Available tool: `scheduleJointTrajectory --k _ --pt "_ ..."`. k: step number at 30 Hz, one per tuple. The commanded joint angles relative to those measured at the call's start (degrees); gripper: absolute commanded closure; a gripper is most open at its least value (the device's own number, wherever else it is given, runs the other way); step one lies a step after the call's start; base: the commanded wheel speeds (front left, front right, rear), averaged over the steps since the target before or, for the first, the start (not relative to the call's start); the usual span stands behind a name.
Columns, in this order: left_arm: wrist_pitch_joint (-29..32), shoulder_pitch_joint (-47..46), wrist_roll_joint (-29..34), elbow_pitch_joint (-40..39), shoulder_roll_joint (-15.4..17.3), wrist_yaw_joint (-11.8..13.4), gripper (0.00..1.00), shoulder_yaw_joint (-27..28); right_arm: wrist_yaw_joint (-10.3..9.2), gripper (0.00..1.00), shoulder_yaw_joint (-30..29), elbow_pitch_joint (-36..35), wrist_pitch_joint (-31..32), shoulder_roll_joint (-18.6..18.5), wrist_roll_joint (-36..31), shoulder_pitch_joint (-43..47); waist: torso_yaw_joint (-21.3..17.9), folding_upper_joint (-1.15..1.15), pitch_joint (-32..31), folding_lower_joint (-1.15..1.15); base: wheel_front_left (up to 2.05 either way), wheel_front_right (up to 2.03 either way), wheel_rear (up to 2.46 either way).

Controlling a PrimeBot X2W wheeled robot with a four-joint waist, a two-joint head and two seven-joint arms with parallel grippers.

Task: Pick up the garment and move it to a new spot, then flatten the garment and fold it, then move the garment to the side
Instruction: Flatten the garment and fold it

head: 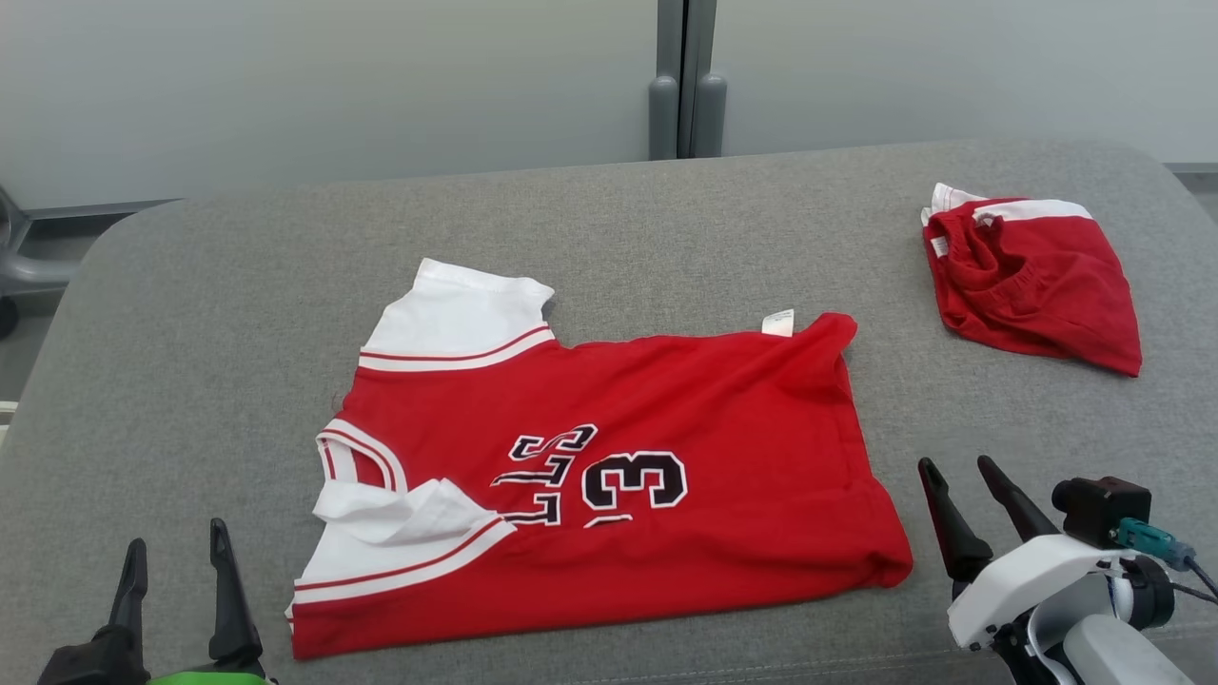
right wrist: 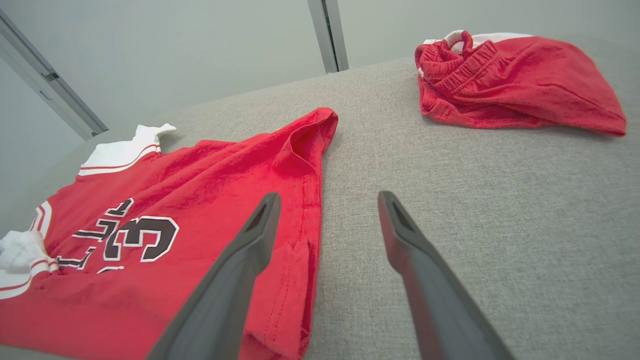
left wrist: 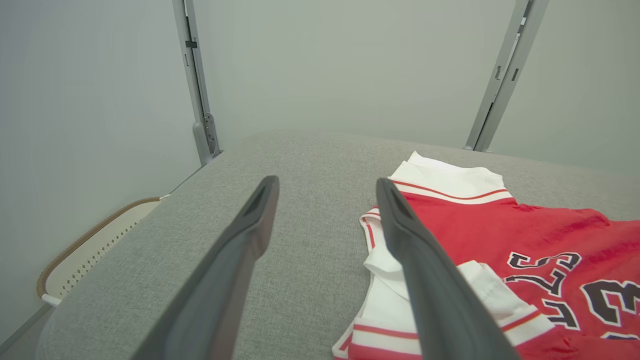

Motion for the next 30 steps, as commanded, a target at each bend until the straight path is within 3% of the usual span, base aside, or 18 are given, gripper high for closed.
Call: scheduleJointTrajectory --k 1,11,17,25,30 --pt "-0.1 0.8 1.3 -0.4 -0.2 -0.5 0.0 0.3 -0.07 0.0 -0.5 -0.5 -0.4 0.6 -1.3 0.8 0.0 0.0 0.1 0.0 0.0 0.0 0.0" --pt "-0.1 0.3 6.8 -3.2 0.0 -2.9 0.0 -1.7 -0.06 0.0 -5.4 -4.4 -0.5 3.1 -7.1 2.4 0.0 0.0 1.0 0.0 0.0 0.0 0.0" --pt "-0.1 -4.9 7.4 -1.7 1.8 -4.1 0.0 -3.9 -0.06 0.0 -4.0 -5.2 -0.4 3.8 -8.8 -0.4 -0.7 0.0 3.1 0.0 0.0 0.0 0.0" --pt "-0.1 -17.4 5.2 5.5 8.5 -4.9 0.0 -11.7 -0.05 0.0 -1.3 -2.9 1.1 5.4 -9.8 -8.1 -4.1 0.0 7.9 0.0 0.0 0.0 0.0" --pt "1.2 -27.9 -3.1 12.0 14.4 -4.8 0.0 -20.2 -0.05 0.0 0.4 0.3 1.5 7.3 -10.0 -14.4 -6.5 0.0 11.8 0.0 0.0 0.0 0.0"
